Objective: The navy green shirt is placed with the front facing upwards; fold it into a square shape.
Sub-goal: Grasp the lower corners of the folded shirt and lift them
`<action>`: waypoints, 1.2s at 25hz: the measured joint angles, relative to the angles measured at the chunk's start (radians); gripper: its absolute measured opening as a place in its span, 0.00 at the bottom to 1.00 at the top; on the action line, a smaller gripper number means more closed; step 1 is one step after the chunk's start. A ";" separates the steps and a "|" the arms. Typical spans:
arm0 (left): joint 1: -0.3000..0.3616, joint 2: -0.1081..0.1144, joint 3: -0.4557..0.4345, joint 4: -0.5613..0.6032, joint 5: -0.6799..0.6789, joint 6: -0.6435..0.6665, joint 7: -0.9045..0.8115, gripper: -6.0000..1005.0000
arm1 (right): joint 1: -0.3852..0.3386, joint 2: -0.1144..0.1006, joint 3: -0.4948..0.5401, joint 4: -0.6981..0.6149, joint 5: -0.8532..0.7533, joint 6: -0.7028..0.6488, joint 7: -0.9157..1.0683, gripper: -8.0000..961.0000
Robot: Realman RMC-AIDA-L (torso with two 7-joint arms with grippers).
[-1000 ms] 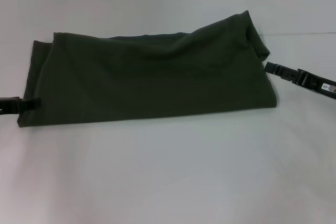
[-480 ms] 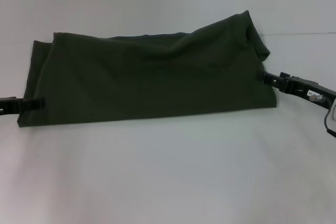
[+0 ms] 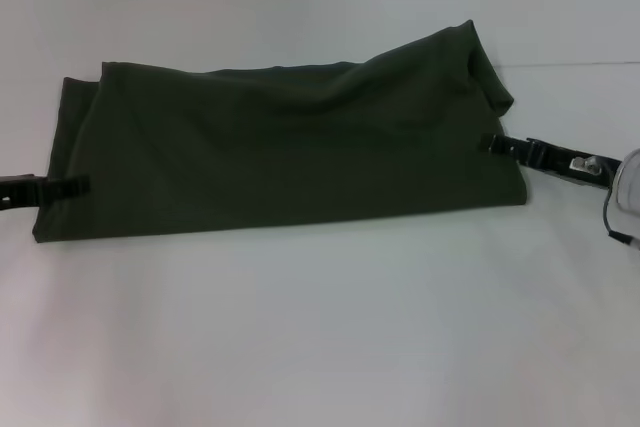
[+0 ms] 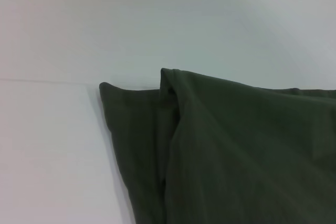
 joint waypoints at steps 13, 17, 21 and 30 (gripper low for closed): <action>0.006 0.000 -0.002 0.000 0.000 -0.020 0.004 0.87 | 0.026 -0.045 -0.031 -0.128 -0.300 -0.088 0.384 0.93; 0.006 0.000 -0.002 -0.002 0.000 -0.020 0.003 0.87 | 0.038 -0.057 -0.030 -0.164 -0.409 -0.130 0.486 0.93; 0.004 0.004 -0.003 -0.002 0.000 -0.015 -0.002 0.87 | 0.045 -0.082 -0.010 -0.283 -0.524 -0.282 0.602 0.92; -0.006 0.013 -0.004 0.009 0.000 0.015 -0.006 0.87 | 0.162 -0.078 0.155 -0.366 -0.920 -0.492 0.761 0.93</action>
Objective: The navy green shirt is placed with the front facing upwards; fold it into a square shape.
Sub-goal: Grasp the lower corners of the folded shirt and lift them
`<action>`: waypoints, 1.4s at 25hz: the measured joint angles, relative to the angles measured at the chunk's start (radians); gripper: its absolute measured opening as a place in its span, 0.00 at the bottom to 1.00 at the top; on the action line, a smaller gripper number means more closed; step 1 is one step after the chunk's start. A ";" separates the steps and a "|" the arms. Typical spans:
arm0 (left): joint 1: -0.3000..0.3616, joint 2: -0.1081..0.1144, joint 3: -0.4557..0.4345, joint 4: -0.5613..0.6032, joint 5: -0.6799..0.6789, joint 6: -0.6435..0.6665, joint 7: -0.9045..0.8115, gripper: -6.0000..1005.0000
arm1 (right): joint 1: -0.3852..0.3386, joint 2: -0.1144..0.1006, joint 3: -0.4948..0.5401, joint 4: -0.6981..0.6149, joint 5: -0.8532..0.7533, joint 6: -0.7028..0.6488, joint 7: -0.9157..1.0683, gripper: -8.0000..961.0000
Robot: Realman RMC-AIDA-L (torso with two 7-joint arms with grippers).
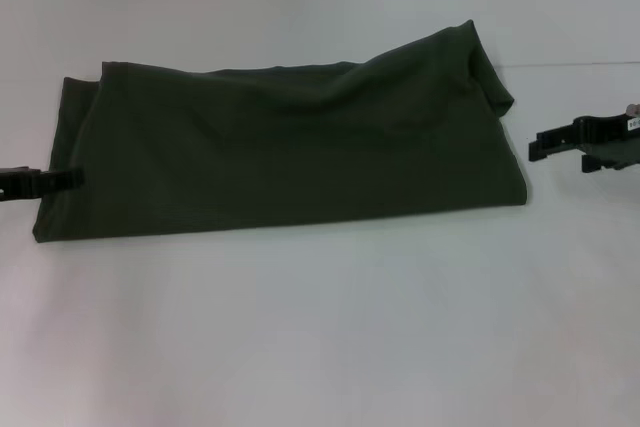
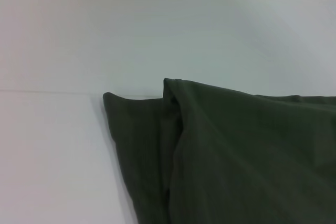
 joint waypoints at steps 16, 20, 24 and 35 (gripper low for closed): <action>-0.006 0.000 0.000 0.000 0.000 0.012 -0.001 0.87 | 0.067 0.032 -0.015 0.135 -0.055 0.133 0.017 0.92; -0.004 -0.001 -0.001 0.000 0.000 0.015 -0.001 0.87 | 0.072 0.042 -0.035 0.149 -0.056 0.161 0.018 0.92; -0.003 -0.001 -0.001 -0.002 0.000 0.015 0.000 0.87 | 0.077 0.052 -0.045 0.169 -0.056 0.186 0.017 0.92; -0.003 -0.001 0.002 -0.003 0.000 0.017 0.000 0.87 | 0.075 0.068 -0.064 0.176 -0.058 0.218 0.017 0.92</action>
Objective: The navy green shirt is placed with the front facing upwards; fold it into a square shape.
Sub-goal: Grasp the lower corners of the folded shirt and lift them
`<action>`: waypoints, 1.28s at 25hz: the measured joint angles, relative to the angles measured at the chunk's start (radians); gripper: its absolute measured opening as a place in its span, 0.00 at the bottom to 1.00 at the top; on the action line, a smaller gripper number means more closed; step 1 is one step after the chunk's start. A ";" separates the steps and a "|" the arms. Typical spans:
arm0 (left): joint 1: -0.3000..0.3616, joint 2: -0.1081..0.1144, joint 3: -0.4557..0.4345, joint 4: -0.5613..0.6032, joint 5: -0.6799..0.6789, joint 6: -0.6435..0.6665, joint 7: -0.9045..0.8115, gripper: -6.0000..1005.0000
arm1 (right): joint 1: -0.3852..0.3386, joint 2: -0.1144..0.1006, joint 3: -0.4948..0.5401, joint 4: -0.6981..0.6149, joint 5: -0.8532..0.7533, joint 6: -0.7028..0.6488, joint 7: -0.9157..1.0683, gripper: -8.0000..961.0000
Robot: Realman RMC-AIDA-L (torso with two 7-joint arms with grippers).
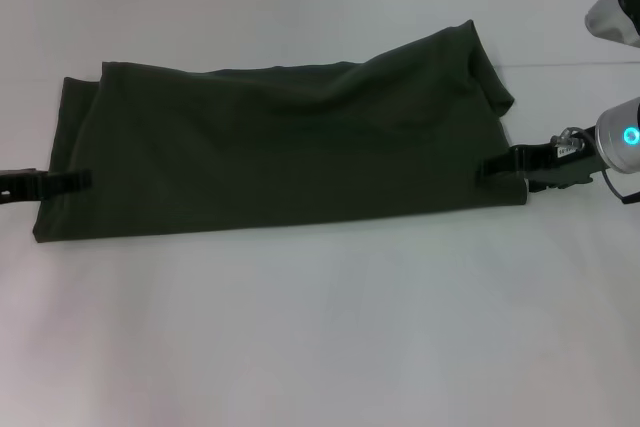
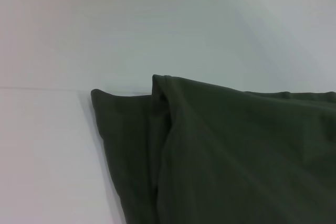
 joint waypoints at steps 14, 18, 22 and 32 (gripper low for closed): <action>0.000 0.000 -0.001 0.000 0.000 0.003 0.000 0.87 | 0.004 0.010 -0.011 0.023 0.003 0.036 -0.002 0.92; 0.000 0.000 -0.001 0.000 0.000 0.003 0.001 0.87 | 0.004 0.014 -0.011 0.023 0.004 0.041 -0.002 0.92; 0.000 0.000 -0.001 0.001 0.000 0.003 0.001 0.87 | 0.004 0.016 -0.011 0.023 0.006 0.041 -0.003 0.92; 0.000 0.000 -0.002 0.002 0.000 0.003 0.000 0.87 | 0.002 0.016 -0.010 0.023 0.071 0.031 -0.028 0.92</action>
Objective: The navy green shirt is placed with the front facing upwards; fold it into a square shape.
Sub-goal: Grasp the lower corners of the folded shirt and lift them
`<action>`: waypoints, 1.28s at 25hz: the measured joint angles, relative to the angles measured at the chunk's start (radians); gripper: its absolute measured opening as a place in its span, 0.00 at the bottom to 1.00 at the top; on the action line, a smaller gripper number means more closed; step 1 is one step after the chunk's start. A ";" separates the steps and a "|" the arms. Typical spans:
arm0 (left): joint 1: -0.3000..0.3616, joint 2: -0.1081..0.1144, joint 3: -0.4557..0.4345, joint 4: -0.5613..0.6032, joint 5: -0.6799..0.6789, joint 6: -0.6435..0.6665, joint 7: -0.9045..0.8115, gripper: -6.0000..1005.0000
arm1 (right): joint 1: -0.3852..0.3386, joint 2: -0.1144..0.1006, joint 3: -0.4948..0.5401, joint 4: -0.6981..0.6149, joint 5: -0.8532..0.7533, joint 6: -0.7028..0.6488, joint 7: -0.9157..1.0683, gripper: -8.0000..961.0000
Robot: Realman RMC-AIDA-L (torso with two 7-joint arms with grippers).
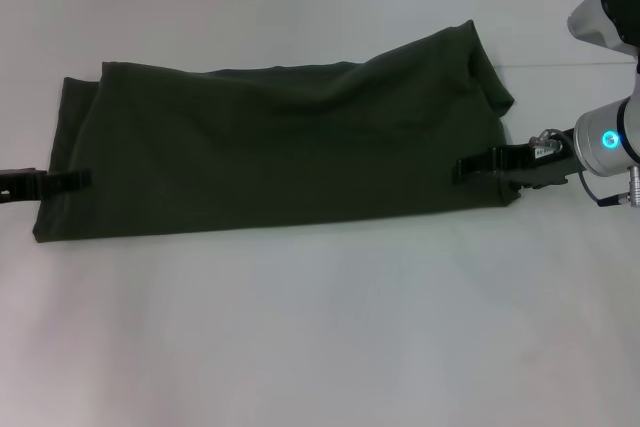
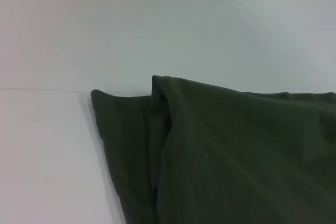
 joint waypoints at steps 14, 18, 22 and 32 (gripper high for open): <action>0.002 0.000 0.000 0.001 0.000 0.000 0.000 0.87 | -0.009 -0.008 -0.027 0.002 -0.006 0.009 -0.001 0.92; 0.002 0.000 0.000 0.001 0.000 0.000 0.000 0.87 | -0.011 -0.013 -0.027 0.002 -0.007 0.014 0.000 0.92; 0.002 0.000 0.000 0.001 0.000 0.000 0.000 0.87 | -0.013 -0.014 -0.027 0.002 -0.023 0.024 0.006 0.92; 0.003 0.000 0.000 0.001 0.000 0.003 0.000 0.87 | -0.007 0.001 -0.026 0.002 -0.044 0.043 0.008 0.92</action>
